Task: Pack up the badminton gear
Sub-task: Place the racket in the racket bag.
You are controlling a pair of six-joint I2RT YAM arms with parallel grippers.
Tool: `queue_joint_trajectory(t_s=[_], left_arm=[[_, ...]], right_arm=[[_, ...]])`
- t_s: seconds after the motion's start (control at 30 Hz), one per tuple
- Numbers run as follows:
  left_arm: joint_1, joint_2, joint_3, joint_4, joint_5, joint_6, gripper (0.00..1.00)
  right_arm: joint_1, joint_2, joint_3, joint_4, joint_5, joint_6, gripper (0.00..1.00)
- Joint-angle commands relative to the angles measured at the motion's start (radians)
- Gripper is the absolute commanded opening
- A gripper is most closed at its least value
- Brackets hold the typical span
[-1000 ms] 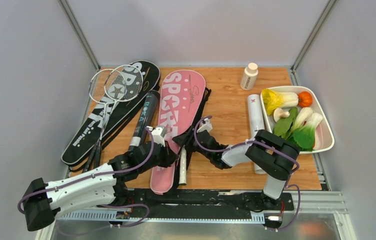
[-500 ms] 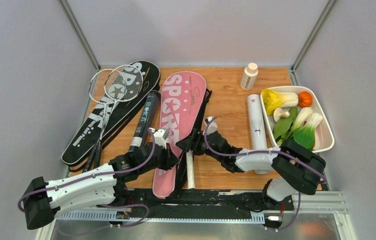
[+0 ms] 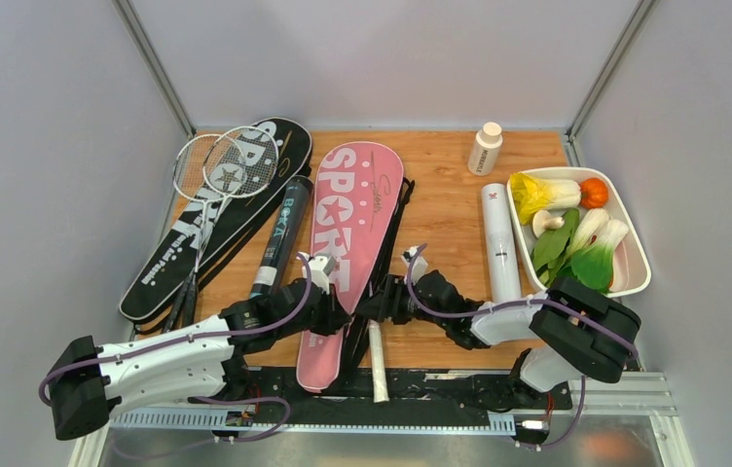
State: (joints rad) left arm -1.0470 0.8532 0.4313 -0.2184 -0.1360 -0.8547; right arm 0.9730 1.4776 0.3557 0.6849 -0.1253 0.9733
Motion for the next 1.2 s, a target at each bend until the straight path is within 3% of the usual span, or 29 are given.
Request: queue_joint_trajectory(t_s=[0.0, 0.2, 0.37, 0.43, 0.53, 0.83, 0.9, 1.03, 1.07, 1.17], left_arm=[[0.007, -0.014, 0.052, 0.063, -0.051, -0.001, 0.00], [0.008, -0.026, 0.050, 0.050, -0.064, 0.000, 0.00], [0.008, -0.026, 0.049, 0.053, -0.061, -0.002, 0.00], [0.008, -0.024, 0.049, 0.058, -0.057, -0.004, 0.00], [0.008, -0.023, 0.050, 0.060, -0.053, -0.006, 0.00], [0.008, -0.026, 0.047, 0.063, -0.050, -0.007, 0.00], [0.008, -0.025, 0.047, 0.067, -0.050, -0.007, 0.00], [0.008, -0.023, 0.044, 0.069, -0.043, -0.012, 0.00], [0.008, -0.025, 0.039, 0.071, -0.038, -0.016, 0.00], [0.008, -0.033, 0.024, 0.073, -0.028, -0.027, 0.00]], right_arm=[[0.008, -0.014, -0.062, 0.081, -0.113, 0.016, 0.65], [0.007, -0.096, -0.137, 0.079, -0.112, 0.000, 0.67], [0.008, -0.109, -0.135, 0.049, -0.076, -0.001, 0.41], [0.007, -0.079, -0.106, 0.029, -0.075, -0.002, 0.42], [0.011, -0.038, -0.068, -0.031, -0.068, 0.010, 0.53], [0.115, -0.024, -0.028, -0.195, 0.076, 0.052, 0.48], [0.118, 0.002, -0.015, -0.193, 0.076, 0.059, 0.41], [0.114, -0.003, 0.014, -0.145, 0.078, 0.071, 0.05], [0.110, -0.014, 0.031, -0.134, 0.079, 0.072, 0.00], [0.104, -0.038, 0.090, -0.144, 0.121, 0.075, 0.00]])
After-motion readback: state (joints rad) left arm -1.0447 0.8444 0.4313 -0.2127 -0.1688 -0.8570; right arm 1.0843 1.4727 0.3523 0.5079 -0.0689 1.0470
